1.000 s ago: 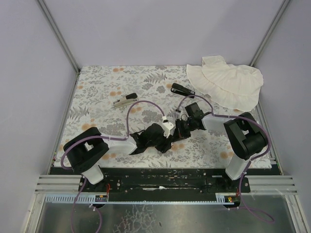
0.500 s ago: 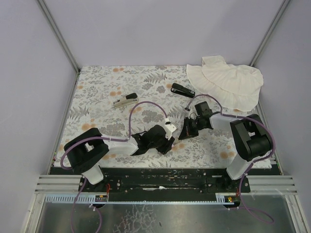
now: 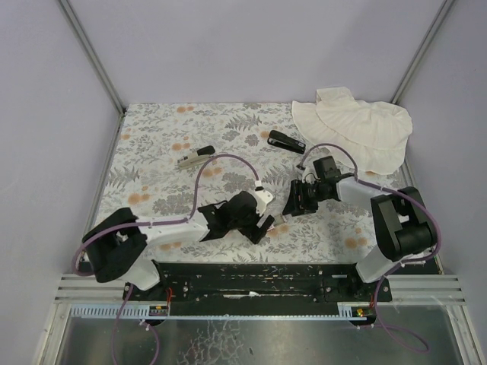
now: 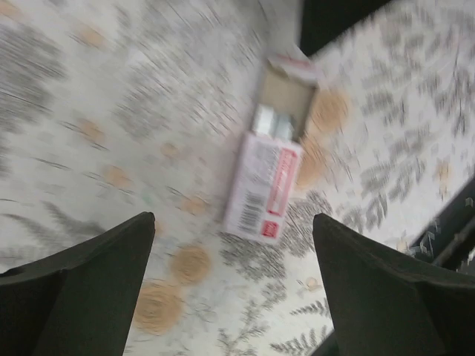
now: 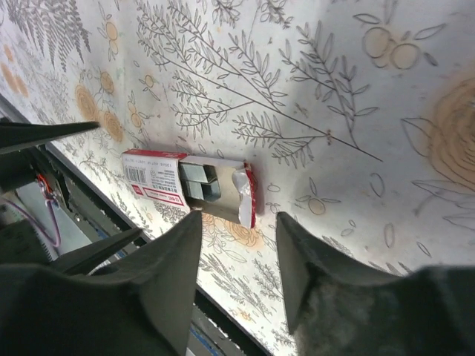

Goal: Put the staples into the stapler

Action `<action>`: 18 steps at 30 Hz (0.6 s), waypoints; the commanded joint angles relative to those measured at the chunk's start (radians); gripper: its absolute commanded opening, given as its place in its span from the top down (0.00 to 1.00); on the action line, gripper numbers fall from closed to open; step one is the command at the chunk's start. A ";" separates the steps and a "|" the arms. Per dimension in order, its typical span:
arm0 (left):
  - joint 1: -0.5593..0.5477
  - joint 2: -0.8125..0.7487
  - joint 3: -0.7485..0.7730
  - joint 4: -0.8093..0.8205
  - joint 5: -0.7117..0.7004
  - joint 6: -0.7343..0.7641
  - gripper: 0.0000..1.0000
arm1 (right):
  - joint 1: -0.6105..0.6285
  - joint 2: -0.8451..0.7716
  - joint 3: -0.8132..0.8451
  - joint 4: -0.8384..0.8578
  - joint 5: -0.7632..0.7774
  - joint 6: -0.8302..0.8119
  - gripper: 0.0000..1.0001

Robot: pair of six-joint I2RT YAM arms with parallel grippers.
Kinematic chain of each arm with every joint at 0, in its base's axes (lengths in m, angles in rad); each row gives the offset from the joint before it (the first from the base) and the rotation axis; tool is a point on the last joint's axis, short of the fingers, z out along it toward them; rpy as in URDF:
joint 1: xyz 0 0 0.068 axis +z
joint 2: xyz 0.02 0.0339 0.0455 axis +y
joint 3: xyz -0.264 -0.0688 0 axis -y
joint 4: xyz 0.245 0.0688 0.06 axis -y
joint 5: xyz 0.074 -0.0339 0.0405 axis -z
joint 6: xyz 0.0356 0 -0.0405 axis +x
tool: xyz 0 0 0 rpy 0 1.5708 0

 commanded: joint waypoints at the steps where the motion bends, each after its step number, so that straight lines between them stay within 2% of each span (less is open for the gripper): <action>1: 0.136 -0.068 0.162 -0.171 -0.067 0.075 0.13 | -0.041 -0.096 0.029 -0.065 0.044 -0.026 0.42; 5: 0.340 -0.010 0.292 -0.233 -0.052 0.132 0.13 | -0.051 -0.171 0.033 -0.088 0.062 -0.022 0.38; 10: 0.543 0.166 0.473 -0.266 -0.016 0.231 0.15 | -0.050 -0.253 0.019 -0.084 0.042 -0.001 0.33; 18: 0.641 0.421 0.679 -0.284 -0.091 0.326 0.12 | -0.051 -0.331 0.002 -0.080 0.018 0.009 0.23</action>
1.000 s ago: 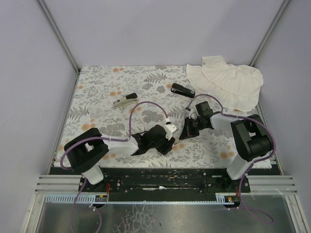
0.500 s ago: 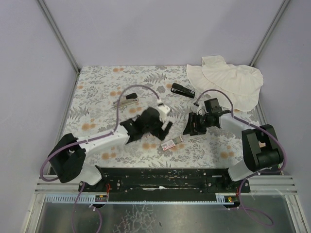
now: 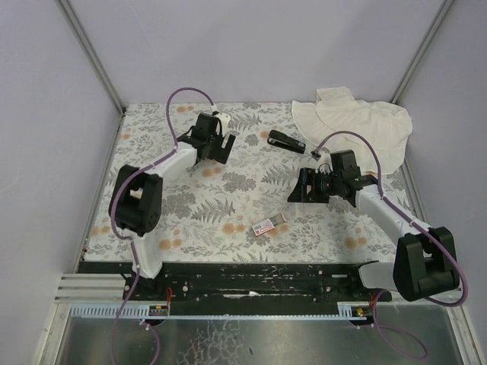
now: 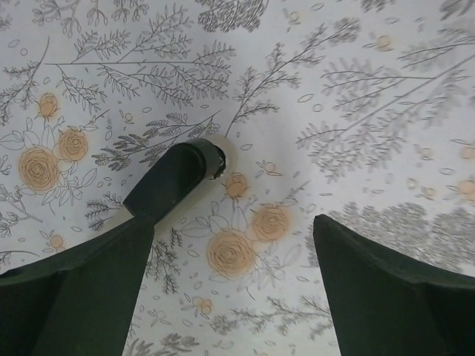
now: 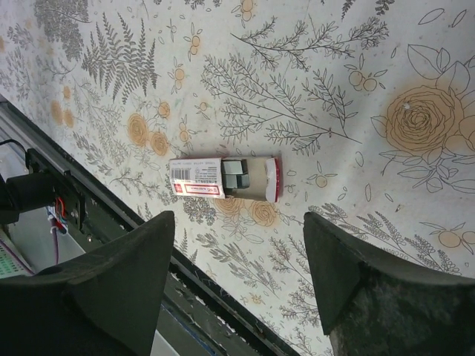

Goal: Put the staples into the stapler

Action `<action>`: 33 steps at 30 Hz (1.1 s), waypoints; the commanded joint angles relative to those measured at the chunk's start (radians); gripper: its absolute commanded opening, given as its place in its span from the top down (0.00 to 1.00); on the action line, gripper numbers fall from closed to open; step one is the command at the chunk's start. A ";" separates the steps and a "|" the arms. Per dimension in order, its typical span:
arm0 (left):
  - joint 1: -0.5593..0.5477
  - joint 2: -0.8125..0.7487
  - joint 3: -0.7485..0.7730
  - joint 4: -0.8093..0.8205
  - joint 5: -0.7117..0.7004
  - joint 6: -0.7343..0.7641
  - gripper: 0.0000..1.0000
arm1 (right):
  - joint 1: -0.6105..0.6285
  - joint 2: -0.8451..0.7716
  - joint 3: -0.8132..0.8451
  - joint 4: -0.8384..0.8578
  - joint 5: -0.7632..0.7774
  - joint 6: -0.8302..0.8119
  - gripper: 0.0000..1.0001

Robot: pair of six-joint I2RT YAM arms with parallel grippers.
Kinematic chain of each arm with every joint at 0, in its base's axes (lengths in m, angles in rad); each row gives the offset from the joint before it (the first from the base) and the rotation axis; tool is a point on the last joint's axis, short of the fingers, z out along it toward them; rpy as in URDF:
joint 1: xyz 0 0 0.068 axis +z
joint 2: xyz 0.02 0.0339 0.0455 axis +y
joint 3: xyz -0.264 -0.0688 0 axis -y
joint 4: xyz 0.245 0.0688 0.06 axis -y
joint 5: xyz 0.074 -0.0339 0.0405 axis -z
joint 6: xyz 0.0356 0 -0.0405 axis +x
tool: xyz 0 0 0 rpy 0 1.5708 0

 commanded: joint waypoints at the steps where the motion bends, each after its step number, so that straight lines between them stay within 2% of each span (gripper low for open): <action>1: 0.020 0.094 0.088 -0.032 -0.067 0.082 0.12 | -0.001 -0.039 0.000 -0.001 -0.034 0.013 0.23; 9: 0.031 0.210 0.155 0.029 -0.177 0.139 0.10 | -0.002 -0.017 0.001 0.017 -0.072 0.020 0.22; 16: 0.048 0.281 0.214 0.001 -0.169 0.166 0.10 | -0.002 0.005 0.002 0.025 -0.081 0.021 0.22; 19: 0.054 0.294 0.219 -0.011 -0.170 0.161 0.14 | -0.002 0.005 0.004 0.026 -0.081 0.022 0.22; 21: 0.053 0.289 0.214 -0.011 -0.178 0.155 0.21 | -0.001 0.005 0.005 0.024 -0.084 0.022 0.23; 24: 0.052 0.266 0.191 -0.004 -0.167 0.146 0.40 | -0.001 -0.003 0.007 0.023 -0.087 0.023 0.23; 33: 0.052 0.114 0.034 -0.006 -0.061 0.082 0.80 | -0.002 -0.021 0.007 0.027 -0.117 0.042 0.24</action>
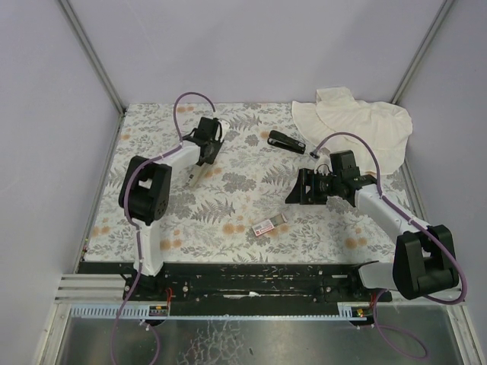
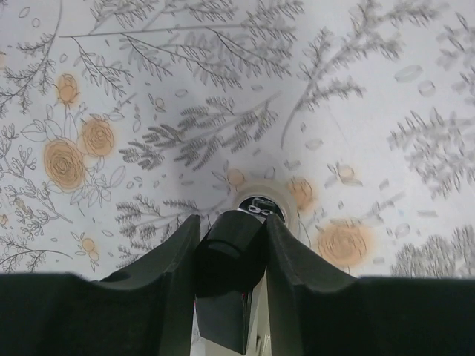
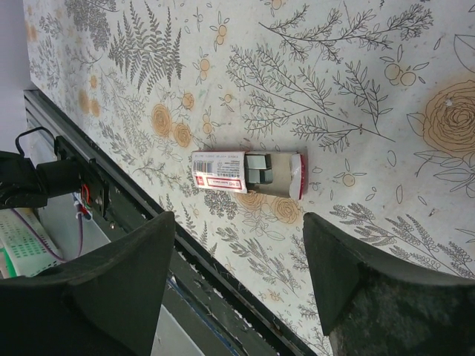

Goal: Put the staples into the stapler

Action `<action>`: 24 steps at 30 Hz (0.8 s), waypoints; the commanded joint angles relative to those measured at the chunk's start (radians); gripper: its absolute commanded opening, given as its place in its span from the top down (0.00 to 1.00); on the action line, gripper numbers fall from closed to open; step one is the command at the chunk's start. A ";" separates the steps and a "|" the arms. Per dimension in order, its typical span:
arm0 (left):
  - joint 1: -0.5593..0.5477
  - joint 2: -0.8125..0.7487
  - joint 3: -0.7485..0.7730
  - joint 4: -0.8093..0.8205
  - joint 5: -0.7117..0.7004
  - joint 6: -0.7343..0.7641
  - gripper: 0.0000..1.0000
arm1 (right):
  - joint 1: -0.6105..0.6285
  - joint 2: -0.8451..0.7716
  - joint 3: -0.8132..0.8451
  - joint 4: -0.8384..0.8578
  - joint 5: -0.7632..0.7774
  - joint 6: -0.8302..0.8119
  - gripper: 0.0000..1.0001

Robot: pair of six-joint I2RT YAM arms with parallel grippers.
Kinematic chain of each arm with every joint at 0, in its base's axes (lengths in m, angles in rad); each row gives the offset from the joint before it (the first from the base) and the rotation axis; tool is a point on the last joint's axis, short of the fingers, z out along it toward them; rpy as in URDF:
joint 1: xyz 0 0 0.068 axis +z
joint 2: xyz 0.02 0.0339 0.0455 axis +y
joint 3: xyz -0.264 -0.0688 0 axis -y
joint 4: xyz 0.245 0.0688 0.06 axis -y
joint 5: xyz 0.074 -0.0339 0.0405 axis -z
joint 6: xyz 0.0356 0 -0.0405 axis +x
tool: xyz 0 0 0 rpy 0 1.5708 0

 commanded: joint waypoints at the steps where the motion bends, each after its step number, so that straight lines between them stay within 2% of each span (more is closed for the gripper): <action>1: 0.005 -0.105 -0.074 -0.001 0.078 -0.073 0.85 | -0.001 -0.027 0.007 0.020 -0.040 0.019 0.25; 4: -0.012 -0.182 -0.144 -0.015 0.134 -0.126 0.98 | -0.001 -0.020 -0.002 0.032 -0.044 0.037 0.25; 5: -0.023 -0.220 -0.178 -0.007 0.144 -0.137 1.00 | -0.001 -0.013 -0.005 0.039 -0.051 0.043 0.25; 9: -0.118 -0.372 -0.279 0.015 0.177 -0.168 1.00 | 0.002 0.011 -0.010 0.075 -0.118 0.091 0.24; 15: -0.268 -0.590 -0.410 0.089 0.316 -0.188 1.00 | 0.023 0.053 0.017 0.087 -0.166 0.159 0.23; 20: -0.411 -0.653 -0.468 0.146 0.281 -0.190 1.00 | 0.069 0.082 0.024 0.142 -0.186 0.246 0.26; 24: -0.470 -0.647 -0.488 0.168 0.262 -0.181 1.00 | 0.108 0.067 0.018 0.212 -0.164 0.309 0.28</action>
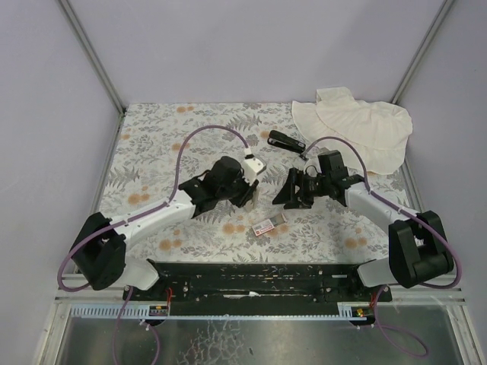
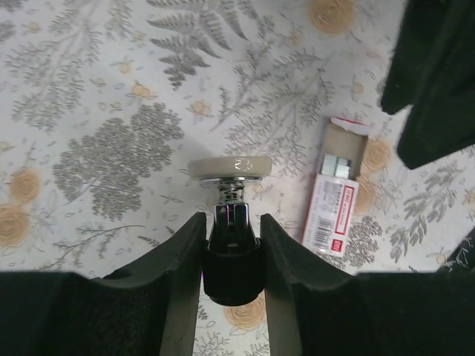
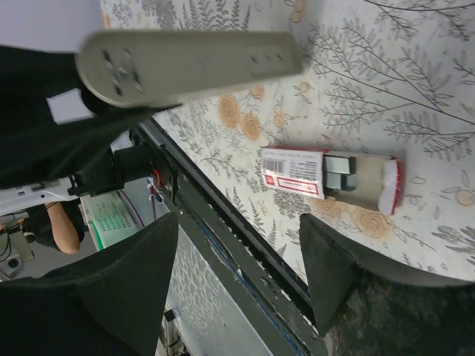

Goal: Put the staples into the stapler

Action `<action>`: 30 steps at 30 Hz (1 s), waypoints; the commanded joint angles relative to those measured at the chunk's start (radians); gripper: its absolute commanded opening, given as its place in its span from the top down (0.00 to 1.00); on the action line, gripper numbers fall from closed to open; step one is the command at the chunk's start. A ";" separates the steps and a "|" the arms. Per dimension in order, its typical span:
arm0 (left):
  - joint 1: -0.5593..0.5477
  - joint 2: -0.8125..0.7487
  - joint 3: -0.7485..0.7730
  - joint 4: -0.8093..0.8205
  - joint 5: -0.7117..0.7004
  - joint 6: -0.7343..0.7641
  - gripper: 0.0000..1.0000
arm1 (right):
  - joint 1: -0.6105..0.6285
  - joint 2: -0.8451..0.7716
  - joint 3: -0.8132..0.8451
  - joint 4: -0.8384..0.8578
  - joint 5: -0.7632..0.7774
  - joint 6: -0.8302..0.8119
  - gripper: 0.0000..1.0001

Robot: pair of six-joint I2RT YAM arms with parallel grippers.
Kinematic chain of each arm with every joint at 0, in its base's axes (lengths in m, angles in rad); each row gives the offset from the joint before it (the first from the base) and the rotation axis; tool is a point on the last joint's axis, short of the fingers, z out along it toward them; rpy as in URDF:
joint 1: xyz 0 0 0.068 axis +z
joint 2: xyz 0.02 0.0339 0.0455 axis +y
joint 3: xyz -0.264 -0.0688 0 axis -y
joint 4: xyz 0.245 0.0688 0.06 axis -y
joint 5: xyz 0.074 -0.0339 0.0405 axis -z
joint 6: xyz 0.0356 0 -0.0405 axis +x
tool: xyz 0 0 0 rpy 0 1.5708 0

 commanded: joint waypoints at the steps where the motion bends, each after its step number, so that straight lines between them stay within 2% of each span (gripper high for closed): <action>1: -0.038 -0.005 -0.016 0.105 -0.019 0.001 1.00 | 0.044 -0.024 0.027 0.104 -0.014 0.089 0.28; 9: -0.067 0.030 -0.012 0.105 0.012 0.010 1.00 | 0.106 -0.020 0.078 0.145 0.083 0.067 0.28; 16: -0.091 0.043 -0.009 0.109 0.013 0.002 1.00 | 0.147 0.020 0.150 0.159 0.171 0.017 0.33; 25: -0.100 0.049 -0.008 0.113 -0.002 -0.010 1.00 | 0.197 0.105 0.195 0.151 0.246 -0.068 0.48; 30: -0.101 0.052 -0.005 0.110 -0.021 -0.012 1.00 | 0.228 0.108 0.193 0.116 0.350 -0.093 0.55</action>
